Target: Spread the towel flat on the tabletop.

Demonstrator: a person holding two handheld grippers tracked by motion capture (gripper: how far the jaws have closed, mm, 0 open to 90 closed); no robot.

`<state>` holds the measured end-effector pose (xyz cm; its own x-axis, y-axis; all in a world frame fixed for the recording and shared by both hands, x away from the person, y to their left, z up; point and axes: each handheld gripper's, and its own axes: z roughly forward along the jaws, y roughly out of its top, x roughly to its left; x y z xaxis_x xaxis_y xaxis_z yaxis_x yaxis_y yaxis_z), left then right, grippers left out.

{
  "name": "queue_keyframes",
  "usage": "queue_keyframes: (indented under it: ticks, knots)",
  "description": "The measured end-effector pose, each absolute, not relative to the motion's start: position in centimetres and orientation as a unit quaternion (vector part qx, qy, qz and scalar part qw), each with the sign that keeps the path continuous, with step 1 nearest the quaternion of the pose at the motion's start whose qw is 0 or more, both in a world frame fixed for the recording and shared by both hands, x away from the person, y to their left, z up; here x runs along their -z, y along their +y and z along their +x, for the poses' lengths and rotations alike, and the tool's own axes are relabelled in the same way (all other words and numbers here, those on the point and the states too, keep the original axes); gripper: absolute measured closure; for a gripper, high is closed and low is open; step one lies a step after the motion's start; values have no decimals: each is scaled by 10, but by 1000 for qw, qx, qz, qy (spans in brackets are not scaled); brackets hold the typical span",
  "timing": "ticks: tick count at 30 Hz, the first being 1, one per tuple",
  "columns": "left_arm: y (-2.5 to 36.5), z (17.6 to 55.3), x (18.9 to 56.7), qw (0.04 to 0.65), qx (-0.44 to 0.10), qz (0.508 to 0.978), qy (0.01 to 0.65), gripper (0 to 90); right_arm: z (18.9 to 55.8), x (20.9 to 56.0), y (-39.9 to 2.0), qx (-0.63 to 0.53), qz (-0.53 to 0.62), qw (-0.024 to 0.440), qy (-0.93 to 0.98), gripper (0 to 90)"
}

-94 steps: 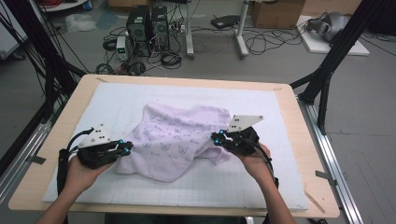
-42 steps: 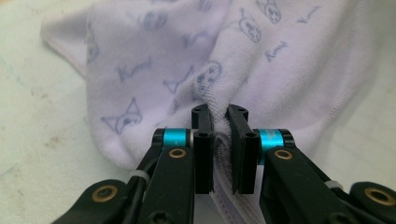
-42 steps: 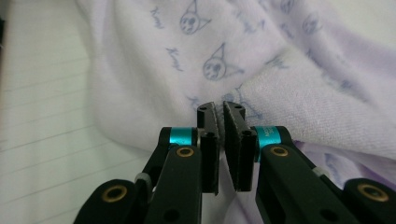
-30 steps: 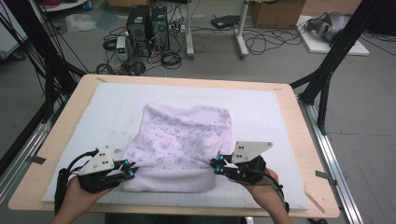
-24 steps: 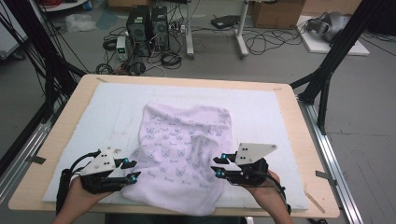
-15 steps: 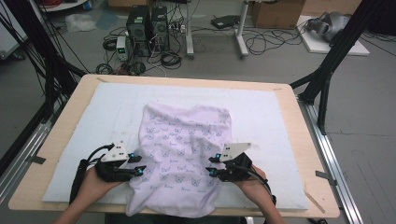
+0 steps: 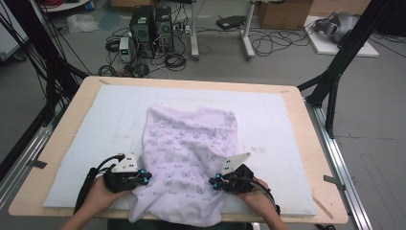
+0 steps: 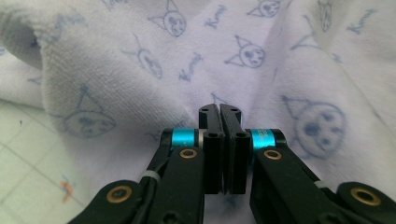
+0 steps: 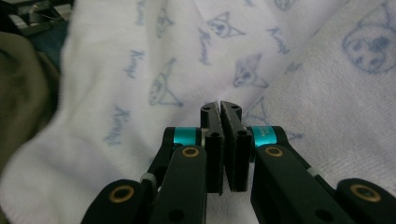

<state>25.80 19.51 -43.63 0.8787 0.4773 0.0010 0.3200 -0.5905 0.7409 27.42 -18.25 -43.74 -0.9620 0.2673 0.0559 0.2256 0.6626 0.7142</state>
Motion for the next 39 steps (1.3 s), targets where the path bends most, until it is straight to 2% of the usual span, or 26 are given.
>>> queue_keyframes:
  ticks: [7, 10, 12, 13, 15, 17, 23, 25, 27, 29, 30, 35, 39]
  knots:
    - [208, 222, 418, 406, -111, 882, 212, 877, 240, 417, -193, -422, 123, 36, 898, 881]
    - [209, 208, 410, 419, -105, 880, 199, 875, 222, 409, -192, -432, 107, 19, 895, 873]
    - [209, 203, 406, 429, -106, 876, 195, 845, 215, 403, -191, -440, 95, 16, 893, 817]
    - [209, 204, 405, 431, -111, 874, 196, 790, 213, 400, -191, -447, 93, 21, 889, 780]
    - [211, 210, 406, 427, -121, 872, 207, 705, 216, 392, -193, -448, 99, 44, 888, 732]
    - [212, 221, 409, 428, -130, 867, 220, 656, 224, 390, -196, -451, 112, 57, 884, 701]
    - [207, 252, 430, 397, -132, 875, 245, 629, 257, 410, -195, -415, 146, 79, 894, 644]
    - [204, 258, 437, 387, -126, 879, 248, 638, 266, 423, -192, -410, 160, 69, 895, 649]
    - [201, 260, 439, 388, -124, 880, 243, 706, 270, 430, -189, -399, 162, 68, 900, 687]
    - [199, 259, 439, 383, -119, 884, 239, 822, 273, 435, -186, -376, 156, 63, 911, 800]
    - [199, 259, 438, 383, -118, 885, 238, 847, 271, 437, -184, -370, 148, 59, 916, 845]
    - [205, 244, 432, 390, -124, 881, 238, 864, 259, 432, -189, -379, 137, 48, 914, 864]
    - [214, 225, 421, 399, -130, 877, 232, 865, 235, 422, -200, -386, 135, 51, 911, 864]
